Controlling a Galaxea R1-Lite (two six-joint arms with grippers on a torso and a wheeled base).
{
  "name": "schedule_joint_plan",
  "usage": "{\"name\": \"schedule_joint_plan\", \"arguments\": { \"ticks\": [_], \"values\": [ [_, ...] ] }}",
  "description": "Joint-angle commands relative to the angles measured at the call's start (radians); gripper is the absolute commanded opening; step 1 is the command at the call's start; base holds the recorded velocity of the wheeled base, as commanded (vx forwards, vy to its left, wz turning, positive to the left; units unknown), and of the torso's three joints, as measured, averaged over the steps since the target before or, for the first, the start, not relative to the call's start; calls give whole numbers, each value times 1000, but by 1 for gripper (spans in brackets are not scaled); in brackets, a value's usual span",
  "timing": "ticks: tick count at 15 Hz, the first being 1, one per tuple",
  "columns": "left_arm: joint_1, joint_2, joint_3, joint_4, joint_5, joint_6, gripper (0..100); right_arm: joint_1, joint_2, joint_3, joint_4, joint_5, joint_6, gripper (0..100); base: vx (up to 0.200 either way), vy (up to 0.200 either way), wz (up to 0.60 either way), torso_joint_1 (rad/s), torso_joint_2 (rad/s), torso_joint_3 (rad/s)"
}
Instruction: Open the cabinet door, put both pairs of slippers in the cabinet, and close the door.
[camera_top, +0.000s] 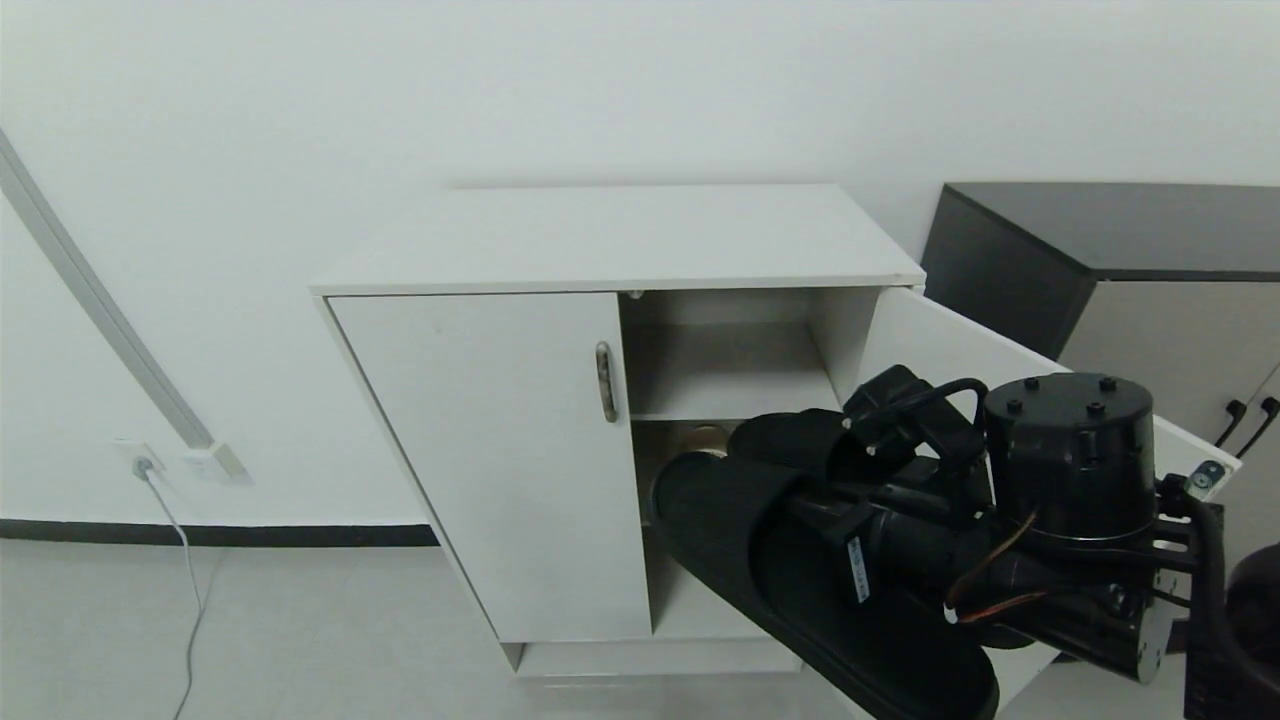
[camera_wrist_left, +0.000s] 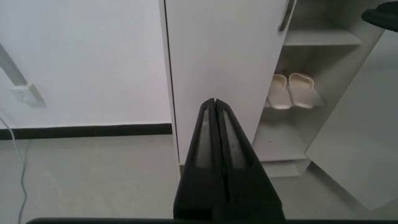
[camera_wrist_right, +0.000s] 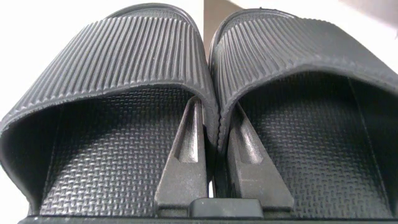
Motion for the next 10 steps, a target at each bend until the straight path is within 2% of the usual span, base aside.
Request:
{"name": "schedule_joint_plan", "arguments": {
  "ticks": [1,10],
  "values": [
    [0,1,0,0,1,0,0,1,3,3,-14,0,0,0,0,0,0,-163,491,334],
    [0,1,0,0,1,-2,0,1,6,21,-39,0,-20,0,0,0,0,-117,462,346]
  ]
}}
